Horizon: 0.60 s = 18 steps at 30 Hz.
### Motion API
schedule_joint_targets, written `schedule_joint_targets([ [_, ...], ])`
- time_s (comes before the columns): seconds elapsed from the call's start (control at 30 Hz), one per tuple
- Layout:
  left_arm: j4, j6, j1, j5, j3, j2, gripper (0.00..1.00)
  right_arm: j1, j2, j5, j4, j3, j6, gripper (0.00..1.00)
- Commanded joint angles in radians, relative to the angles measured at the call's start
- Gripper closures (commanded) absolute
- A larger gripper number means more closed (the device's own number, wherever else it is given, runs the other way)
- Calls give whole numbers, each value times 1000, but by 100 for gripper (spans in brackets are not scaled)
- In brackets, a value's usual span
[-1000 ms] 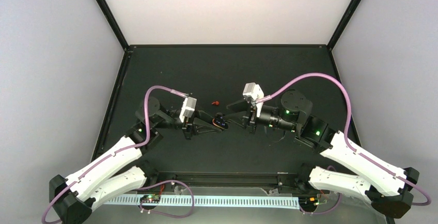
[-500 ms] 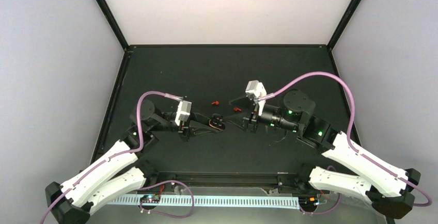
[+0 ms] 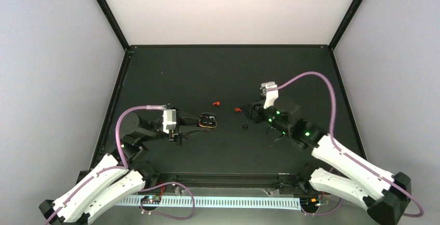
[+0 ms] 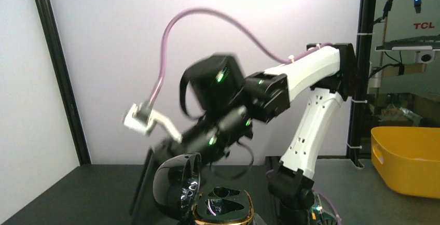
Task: Insert the wireless bluetooth earbuds into the charging case
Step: Pick up the earbud from the center of the board.
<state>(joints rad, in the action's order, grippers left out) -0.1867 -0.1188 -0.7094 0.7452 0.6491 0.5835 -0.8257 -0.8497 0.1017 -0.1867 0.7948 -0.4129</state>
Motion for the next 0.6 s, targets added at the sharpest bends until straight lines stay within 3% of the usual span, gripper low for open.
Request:
schedule_joint_targets([
  [0.0,-64,-15,-7,-28,-62,-41,98,82,-74,37,22,-146,-200,40],
  [0.3,-49,-17,-14,-149,-106,-92,98,160,-387,14,70,-160,-346,57],
  [0.57,-38,-16,-18,-181,-106,-116,98,160,-613,-8,76,-82,-430,64],
])
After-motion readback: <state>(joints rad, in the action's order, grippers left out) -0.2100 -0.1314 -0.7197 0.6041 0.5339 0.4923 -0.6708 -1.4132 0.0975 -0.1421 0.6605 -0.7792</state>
